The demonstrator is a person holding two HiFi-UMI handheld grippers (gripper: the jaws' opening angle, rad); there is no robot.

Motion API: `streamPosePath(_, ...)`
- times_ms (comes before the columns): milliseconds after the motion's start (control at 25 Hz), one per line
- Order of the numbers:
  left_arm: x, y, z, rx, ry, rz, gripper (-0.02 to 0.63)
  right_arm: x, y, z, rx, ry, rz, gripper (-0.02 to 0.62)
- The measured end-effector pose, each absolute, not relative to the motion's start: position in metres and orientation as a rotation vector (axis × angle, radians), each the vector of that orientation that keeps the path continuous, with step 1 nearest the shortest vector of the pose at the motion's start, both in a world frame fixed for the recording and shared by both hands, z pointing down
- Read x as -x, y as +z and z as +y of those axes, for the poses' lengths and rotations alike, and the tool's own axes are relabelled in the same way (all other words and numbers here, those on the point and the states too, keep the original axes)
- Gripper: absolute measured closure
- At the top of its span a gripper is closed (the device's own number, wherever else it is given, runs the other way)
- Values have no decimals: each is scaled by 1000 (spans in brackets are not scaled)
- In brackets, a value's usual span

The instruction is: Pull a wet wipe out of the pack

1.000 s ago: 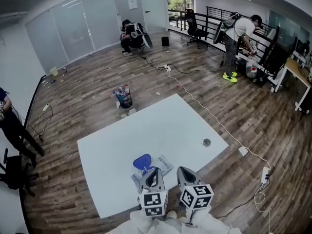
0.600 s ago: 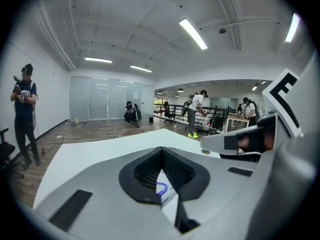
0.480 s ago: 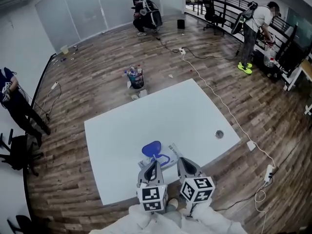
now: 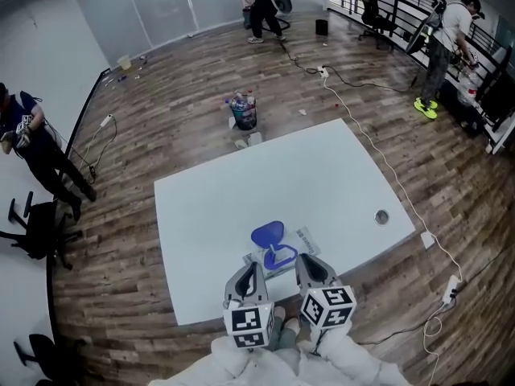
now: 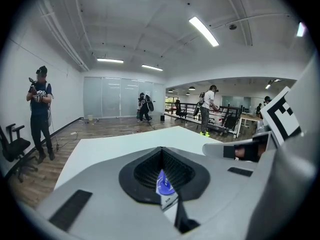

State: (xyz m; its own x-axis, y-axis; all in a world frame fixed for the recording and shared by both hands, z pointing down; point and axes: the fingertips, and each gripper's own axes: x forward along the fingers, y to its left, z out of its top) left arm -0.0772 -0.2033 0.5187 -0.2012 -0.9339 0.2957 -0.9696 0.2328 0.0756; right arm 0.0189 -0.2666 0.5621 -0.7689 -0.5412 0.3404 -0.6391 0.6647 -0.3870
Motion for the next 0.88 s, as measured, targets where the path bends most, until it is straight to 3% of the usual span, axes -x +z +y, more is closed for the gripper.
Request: streamPosePath(880,119,551,-190,-1668,243,-2241,606,20,647,-278,-837,691,-2516,479)
